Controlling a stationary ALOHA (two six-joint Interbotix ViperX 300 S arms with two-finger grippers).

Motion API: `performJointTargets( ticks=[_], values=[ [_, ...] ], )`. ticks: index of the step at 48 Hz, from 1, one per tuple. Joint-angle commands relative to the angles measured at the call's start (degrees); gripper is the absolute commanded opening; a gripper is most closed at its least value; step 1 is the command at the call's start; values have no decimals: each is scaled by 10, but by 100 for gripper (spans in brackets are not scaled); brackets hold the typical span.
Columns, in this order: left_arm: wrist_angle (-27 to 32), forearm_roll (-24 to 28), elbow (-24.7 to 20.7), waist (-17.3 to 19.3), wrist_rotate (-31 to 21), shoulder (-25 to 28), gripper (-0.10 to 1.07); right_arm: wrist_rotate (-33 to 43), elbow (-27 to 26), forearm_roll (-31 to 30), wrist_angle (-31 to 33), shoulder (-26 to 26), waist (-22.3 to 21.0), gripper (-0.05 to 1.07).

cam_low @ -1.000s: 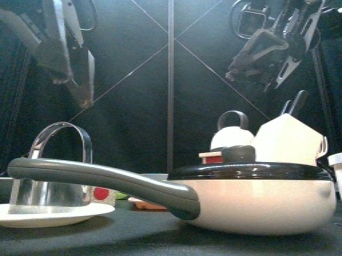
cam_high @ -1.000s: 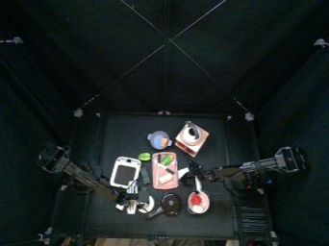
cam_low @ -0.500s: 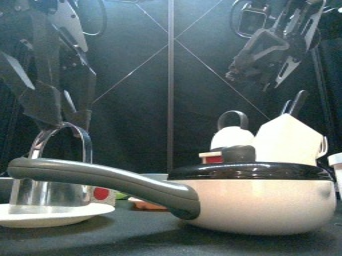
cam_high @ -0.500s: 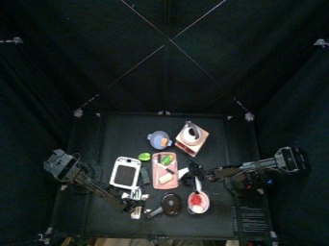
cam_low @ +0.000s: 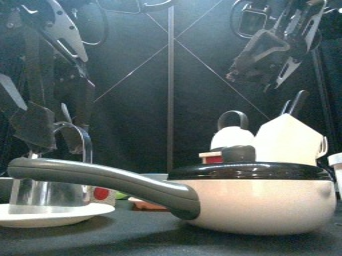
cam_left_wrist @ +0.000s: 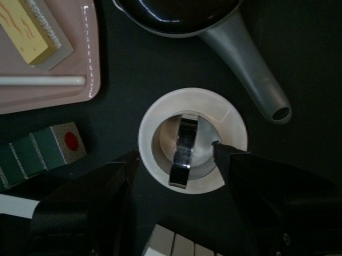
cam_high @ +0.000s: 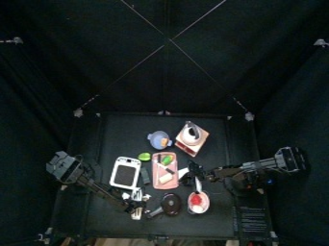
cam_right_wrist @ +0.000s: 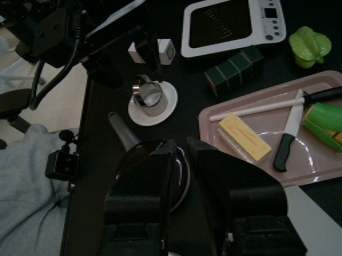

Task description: Grab cookie cutter

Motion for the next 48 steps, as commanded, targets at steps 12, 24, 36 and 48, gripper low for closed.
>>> performJointTargets(
  ticks=[12,24,36,48],
  values=[
    [-2,1,-10,7,1,-6,75,-2,-3,0,-3,-8,-2,61],
    [-2,3,-11,12,1,-9,61,-2,-1,0,-3,-7,-2,61],
    [-1,5,-11,13,0,-17,61,-2,0,0,-3,-6,-2,61],
    [0,5,-14,13,-1,-32,61,-2,0,0,-3,-6,-2,61]
  ],
)
